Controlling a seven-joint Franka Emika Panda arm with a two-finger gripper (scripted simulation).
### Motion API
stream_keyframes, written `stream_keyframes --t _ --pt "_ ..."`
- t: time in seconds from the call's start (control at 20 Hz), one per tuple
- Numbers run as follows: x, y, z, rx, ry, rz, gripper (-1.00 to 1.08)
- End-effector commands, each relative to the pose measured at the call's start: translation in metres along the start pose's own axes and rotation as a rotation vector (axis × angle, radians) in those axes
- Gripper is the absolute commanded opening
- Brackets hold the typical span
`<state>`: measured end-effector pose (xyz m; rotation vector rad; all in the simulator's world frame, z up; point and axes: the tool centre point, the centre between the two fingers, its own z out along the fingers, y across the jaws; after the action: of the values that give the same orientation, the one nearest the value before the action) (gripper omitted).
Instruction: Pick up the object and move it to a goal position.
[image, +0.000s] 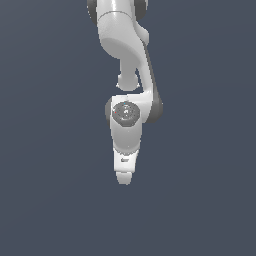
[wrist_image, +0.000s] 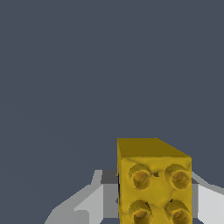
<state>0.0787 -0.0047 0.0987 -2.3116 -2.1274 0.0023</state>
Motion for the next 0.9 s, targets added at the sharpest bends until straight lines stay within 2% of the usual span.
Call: stream_keyframes --t 0.0,0.45,0.85 --pt "0.022 0.000 -0.022 -0.001 0.000 0.000 -1.00" --pt "0.088 0.002 -0.089 -0.001 0.001 0.000 -1.00" --pt "0.107 0.005 -0.109 -0.001 0.001 0.000 -1.00"
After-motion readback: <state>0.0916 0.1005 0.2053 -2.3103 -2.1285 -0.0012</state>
